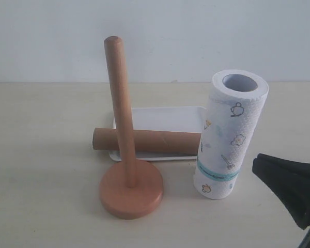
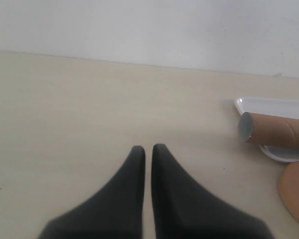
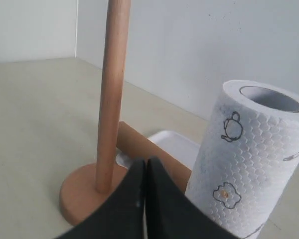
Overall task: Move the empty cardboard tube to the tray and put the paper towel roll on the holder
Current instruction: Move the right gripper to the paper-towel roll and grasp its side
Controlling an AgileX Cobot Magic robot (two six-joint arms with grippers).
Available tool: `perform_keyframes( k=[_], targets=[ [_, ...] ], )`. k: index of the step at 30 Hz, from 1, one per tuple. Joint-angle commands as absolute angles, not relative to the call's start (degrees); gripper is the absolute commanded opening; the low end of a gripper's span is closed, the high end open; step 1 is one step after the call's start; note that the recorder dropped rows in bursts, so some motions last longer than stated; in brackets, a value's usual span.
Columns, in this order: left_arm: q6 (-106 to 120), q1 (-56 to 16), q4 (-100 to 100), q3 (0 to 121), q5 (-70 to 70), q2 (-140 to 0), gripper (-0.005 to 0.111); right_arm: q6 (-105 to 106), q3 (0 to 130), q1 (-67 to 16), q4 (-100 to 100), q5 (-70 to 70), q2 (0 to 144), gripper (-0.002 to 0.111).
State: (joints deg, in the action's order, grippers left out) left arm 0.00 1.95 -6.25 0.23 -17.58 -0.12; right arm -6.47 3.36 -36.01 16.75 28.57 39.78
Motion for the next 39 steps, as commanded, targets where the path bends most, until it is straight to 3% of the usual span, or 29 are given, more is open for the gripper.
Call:
perform_keyframes(
  k=[1, 10, 13, 15, 17, 19, 21, 22, 29, 35, 39],
  targets=[
    [-0.4, 2.1, -6.2, 0.0, -16.9, 0.0, 0.004, -10.6, 3.8, -36.1, 17.1, 29.1, 40.0, 0.000],
    [-0.4, 2.1, -6.2, 0.0, -16.9, 0.0, 0.004, -9.6, 4.0, -36.1, 12.5, 16.6, 40.0, 0.000],
    [-0.4, 2.1, -6.2, 0.0, -16.9, 0.0, 0.004, -9.6, 4.0, -36.1, 12.5, 16.9, 40.0, 0.007],
    [-0.4, 2.1, -6.2, 0.0, -16.9, 0.0, 0.004, -9.6, 4.0, -36.1, 12.5, 17.8, 40.0, 0.020],
    [-0.4, 2.1, -6.2, 0.0, -16.9, 0.0, 0.004, -9.0, 4.0, -36.1, 12.5, 17.9, 40.0, 0.041],
    [-0.4, 2.1, -6.2, 0.0, -16.9, 0.0, 0.004, -8.8, 4.0, -36.1, 12.5, 18.2, 40.0, 0.073],
    [-0.4, 2.1, -6.2, 0.0, -16.9, 0.0, 0.004, -9.2, 4.0, -36.1, 12.2, 19.9, 40.0, 0.098],
    [-0.4, 2.1, -6.2, 0.0, -16.9, 0.0, 0.004, -10.2, 4.0, -36.1, 11.9, 21.7, 40.0, 0.105],
    [-0.4, 2.1, -6.2, 0.0, -16.9, 0.0, 0.004, -14.4, 4.0, -36.1, 11.9, 25.9, 40.0, 0.105],
    [-0.4, 2.1, -6.2, 0.0, -16.9, 0.0, 0.004, -2.7, 4.0, -36.1, 8.6, 25.7, 42.6, 0.105],
    [-0.4, 2.1, -6.2, 0.0, -16.9, 0.0, 0.004, 4.9, 4.0, -36.1, -1.7, 35.7, 49.5, 0.105]
  ],
)
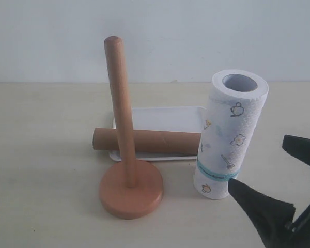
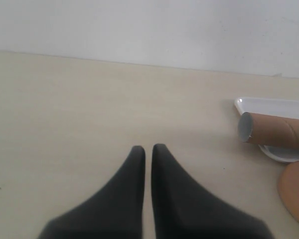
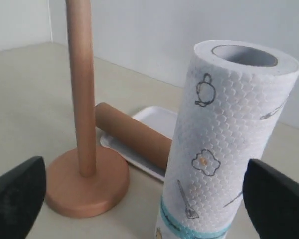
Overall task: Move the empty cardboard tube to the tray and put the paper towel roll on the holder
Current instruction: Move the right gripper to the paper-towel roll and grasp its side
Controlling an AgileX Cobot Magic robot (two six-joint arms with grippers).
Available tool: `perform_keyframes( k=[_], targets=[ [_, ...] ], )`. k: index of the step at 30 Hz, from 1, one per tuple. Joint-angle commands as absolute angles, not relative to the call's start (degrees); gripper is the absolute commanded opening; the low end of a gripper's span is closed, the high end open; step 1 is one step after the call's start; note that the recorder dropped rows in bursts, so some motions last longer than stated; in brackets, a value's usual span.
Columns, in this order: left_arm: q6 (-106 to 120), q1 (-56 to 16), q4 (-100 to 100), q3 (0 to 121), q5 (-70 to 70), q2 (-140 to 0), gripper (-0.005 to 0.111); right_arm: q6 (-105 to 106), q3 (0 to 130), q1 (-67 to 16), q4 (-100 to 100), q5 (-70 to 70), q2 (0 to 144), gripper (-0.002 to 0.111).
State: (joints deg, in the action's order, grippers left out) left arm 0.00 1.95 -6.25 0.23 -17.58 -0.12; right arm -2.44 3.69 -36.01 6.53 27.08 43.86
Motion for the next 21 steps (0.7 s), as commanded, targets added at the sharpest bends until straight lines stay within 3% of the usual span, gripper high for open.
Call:
perform_keyframes(
  k=[1, 12, 21],
  targets=[
    [-0.4, 2.1, -6.2, 0.0, -16.9, 0.0, 0.004, 7.1, 4.0, -36.1, -3.9, 38.6, 51.9, 0.105],
    [-0.4, 2.1, -6.2, 0.0, -16.9, 0.0, 0.004, 8.1, 4.0, -36.1, -9.6, 70.0, 80.3, 0.105],
    [-0.4, 2.1, -6.2, 0.0, -16.9, 0.0, 0.004, 5.8, 11.1, -36.1, -7.8, 70.0, 96.2, 0.105]
  ],
)
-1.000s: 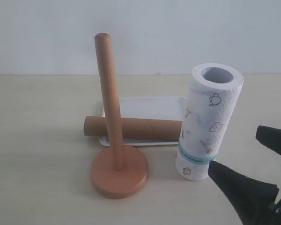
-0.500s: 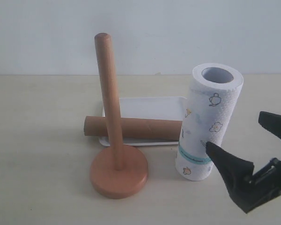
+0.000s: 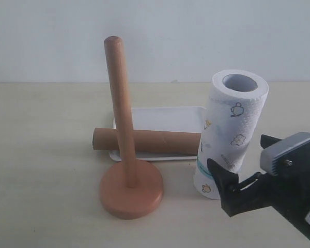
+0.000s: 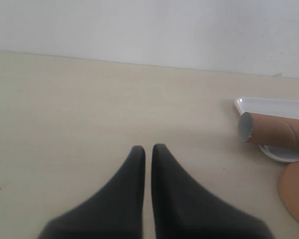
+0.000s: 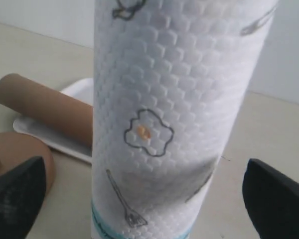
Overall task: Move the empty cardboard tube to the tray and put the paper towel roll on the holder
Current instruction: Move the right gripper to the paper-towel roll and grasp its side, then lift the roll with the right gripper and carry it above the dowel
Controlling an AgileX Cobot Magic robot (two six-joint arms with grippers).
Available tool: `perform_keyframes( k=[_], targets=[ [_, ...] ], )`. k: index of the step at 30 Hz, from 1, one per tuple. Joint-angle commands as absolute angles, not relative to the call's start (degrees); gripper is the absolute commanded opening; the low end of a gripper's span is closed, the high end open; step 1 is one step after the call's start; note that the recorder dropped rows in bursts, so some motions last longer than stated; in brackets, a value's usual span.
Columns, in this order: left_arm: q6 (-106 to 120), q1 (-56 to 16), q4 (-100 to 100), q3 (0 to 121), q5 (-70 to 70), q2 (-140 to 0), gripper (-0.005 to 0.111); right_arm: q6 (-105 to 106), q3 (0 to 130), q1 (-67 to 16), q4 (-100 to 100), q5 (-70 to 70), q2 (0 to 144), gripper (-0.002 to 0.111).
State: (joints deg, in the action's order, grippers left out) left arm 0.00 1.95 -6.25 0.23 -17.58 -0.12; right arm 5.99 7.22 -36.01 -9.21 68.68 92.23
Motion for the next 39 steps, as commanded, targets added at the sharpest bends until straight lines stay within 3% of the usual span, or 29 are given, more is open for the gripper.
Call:
perform_keyframes(
  k=[1, 20, 22, 24, 27, 28, 33, 39],
  targets=[
    [-0.4, 2.1, -6.2, 0.0, -16.9, 0.0, 0.004, 5.8, 12.2, -36.1, -7.8, 70.0, 97.2, 0.105],
    [-0.4, 2.1, -6.2, 0.0, -16.9, 0.0, 0.004, 8.1, 19.5, -35.9, -10.1, 70.0, 97.9, 0.102],
    [-0.4, 2.1, -6.2, 0.0, -16.9, 0.0, 0.004, 8.1, 19.5, -35.9, -10.2, 70.0, 97.9, 0.090],
    [-0.4, 2.1, -6.2, 0.0, -16.9, 0.0, 0.004, 8.1, 19.5, -35.9, -10.4, 70.0, 97.9, 0.067],
    [-0.4, 2.1, -6.2, 0.0, -16.9, 0.0, 0.004, 5.0, 19.5, -35.9, -13.6, 70.0, 97.9, 0.011],
    [-0.4, 2.1, -6.2, 0.0, -16.9, 0.0, 0.004, 3.8, 19.5, -35.9, -16.5, 70.0, 97.9, 0.000],
    [-0.4, 2.1, -6.2, 0.0, -16.9, 0.0, 0.004, 0.0, 19.5, -35.9, -30.0, 70.0, 97.9, 0.004],
    [-0.4, 2.1, -6.2, 0.0, -16.9, 0.0, 0.004, 0.0, 19.5, -35.9, -31.9, 70.0, 97.9, 0.004]
  ],
)
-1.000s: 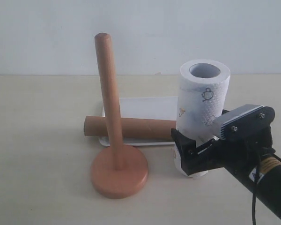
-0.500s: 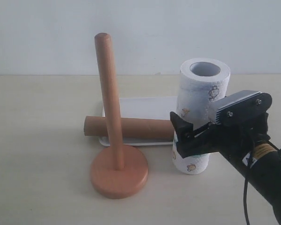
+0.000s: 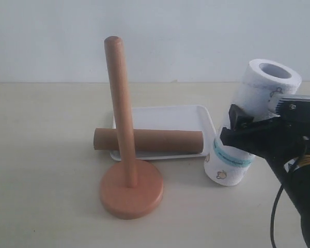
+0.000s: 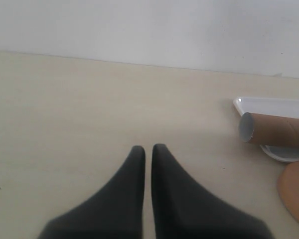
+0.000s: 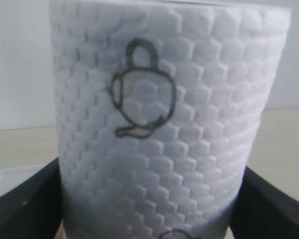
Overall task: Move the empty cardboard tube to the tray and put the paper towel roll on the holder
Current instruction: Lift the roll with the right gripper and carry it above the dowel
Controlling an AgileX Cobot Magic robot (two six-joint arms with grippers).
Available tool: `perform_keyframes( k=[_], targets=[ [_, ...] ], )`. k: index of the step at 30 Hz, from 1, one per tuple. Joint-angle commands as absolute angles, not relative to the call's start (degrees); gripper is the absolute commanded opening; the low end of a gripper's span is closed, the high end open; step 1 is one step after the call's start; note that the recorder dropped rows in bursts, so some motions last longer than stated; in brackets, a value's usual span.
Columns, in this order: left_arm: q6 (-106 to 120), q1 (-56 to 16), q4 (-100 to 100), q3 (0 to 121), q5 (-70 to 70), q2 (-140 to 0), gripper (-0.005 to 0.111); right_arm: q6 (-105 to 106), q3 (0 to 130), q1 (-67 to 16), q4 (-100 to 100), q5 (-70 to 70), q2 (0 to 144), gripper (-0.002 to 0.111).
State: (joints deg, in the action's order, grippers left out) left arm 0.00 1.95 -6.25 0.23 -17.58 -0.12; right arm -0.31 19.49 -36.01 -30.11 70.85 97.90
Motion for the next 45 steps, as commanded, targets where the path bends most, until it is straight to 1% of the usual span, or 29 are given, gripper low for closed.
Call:
perform_keyframes(
  k=[1, 4, 9, 11, 12, 13, 15, 16, 18, 20, 22, 25, 29, 34, 38, 42, 45],
  targets=[
    [-0.4, 2.1, -6.2, 0.0, -16.9, 0.0, 0.004, 0.0, 19.5, -35.9, -31.8, 70.0, 97.9, 0.004],
    [-0.4, 2.1, -6.2, 0.0, -16.9, 0.0, 0.004, 0.0, 19.5, -36.0, -31.7, 70.0, 97.9, 0.004],
    [-0.4, 2.1, -6.2, 0.0, -16.9, 0.0, 0.004, 0.3, 17.7, -36.0, -26.0, 70.0, 97.8, 0.004],
    [-0.4, 2.1, -6.2, 0.0, -16.9, 0.0, 0.004, 0.3, 14.8, -36.0, -20.9, 70.0, 97.5, 0.003],
    [-0.4, 2.1, -6.2, 0.0, -16.9, 0.0, 0.004, 0.0, 12.2, -36.0, -17.6, 70.0, 96.2, 0.000],
    [-0.4, 2.1, -6.2, 0.0, -16.9, 0.0, 0.004, 0.0, 11.1, -36.0, -16.6, 70.0, 95.0, 0.000],
    [-0.4, 2.1, -6.2, 0.0, -16.9, 0.0, 0.004, 0.0, 7.8, -36.0, -15.9, 70.0, 89.9, 0.000],
    [-0.4, 2.1, -6.2, 0.0, -16.9, 0.0, 0.004, 0.5, 6.3, -36.0, -16.1, 70.0, 85.0, 0.000],
    [-0.4, 2.1, -6.2, 0.0, -16.9, 0.0, 0.004, 1.2, 6.0, -36.0, -15.4, 70.0, 77.1, 0.000],
    [-0.4, 2.1, -6.2, 0.0, -16.9, 0.0, 0.004, 7.2, 7.5, -36.0, -14.6, 65.6, 68.6, 0.000],
    [-0.4, 2.1, -6.2, 0.0, -16.9, 0.0, 0.004, 12.8, 11.5, -36.0, -14.6, 55.6, 60.3, 0.000],
    [-0.4, 2.1, -6.2, 0.0, -16.9, 0.0, 0.004, 17.6, 25.0, -36.0, -14.6, 32.0, 50.2, 0.000],
    [-0.4, 2.1, -6.2, 0.0, -16.9, 0.0, 0.004, 20.1, 38.9, -36.0, -14.6, 17.2, 47.9, 0.000],
    [-0.4, 2.1, -6.2, 0.0, -16.9, 0.0, 0.004, 17.2, 57.8, -36.0, -14.8, -1.4, 52.9, 0.000],
    [-0.4, 2.1, -6.2, 0.0, -16.9, 0.0, 0.004, 16.5, 70.9, -36.0, -16.1, -12.1, 59.4, 0.000],
    [-0.4, 2.1, -6.2, 0.0, -16.9, 0.0, 0.004, 16.8, 80.3, -36.0, -19.5, -18.9, 66.0, 0.000],
    [-0.4, 2.1, -6.2, 0.0, -16.9, 0.0, 0.004, 20.5, 84.8, -37.1, -22.2, -19.9, 69.8, 0.000]
  ],
)
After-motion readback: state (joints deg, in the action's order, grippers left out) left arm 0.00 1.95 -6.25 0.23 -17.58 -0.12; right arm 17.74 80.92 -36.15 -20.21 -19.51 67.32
